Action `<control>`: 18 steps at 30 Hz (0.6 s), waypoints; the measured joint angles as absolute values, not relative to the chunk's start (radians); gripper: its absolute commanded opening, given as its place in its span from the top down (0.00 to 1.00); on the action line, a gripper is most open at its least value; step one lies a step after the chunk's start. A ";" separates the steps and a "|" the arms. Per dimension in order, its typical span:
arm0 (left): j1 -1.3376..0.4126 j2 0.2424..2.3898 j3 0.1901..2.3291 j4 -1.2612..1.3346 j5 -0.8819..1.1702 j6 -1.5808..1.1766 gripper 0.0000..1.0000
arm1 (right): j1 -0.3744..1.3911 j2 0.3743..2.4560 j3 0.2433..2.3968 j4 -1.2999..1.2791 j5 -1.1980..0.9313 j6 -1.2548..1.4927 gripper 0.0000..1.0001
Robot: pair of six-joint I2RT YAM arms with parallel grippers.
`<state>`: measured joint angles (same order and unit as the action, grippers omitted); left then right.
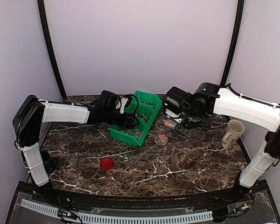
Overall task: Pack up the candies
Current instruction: Place the fake candies in the packing bottle, then move the packing bottle to the center of the board.
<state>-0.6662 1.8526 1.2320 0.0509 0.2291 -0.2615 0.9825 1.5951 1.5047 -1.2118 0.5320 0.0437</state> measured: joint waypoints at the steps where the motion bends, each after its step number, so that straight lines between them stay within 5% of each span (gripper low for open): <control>1: -0.666 1.853 1.232 0.051 0.229 -0.262 0.21 | 0.982 1.597 1.514 -1.218 0.536 0.043 1.00; 18: -0.680 1.872 1.243 0.051 0.256 -0.262 0.21 | 1.035 1.641 1.564 -1.279 0.603 0.042 1.00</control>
<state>-0.6800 1.8721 1.2430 0.0513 0.2562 -0.2619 1.0351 1.6409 1.5642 -1.2785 0.6033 0.0422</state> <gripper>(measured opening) 0.794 0.086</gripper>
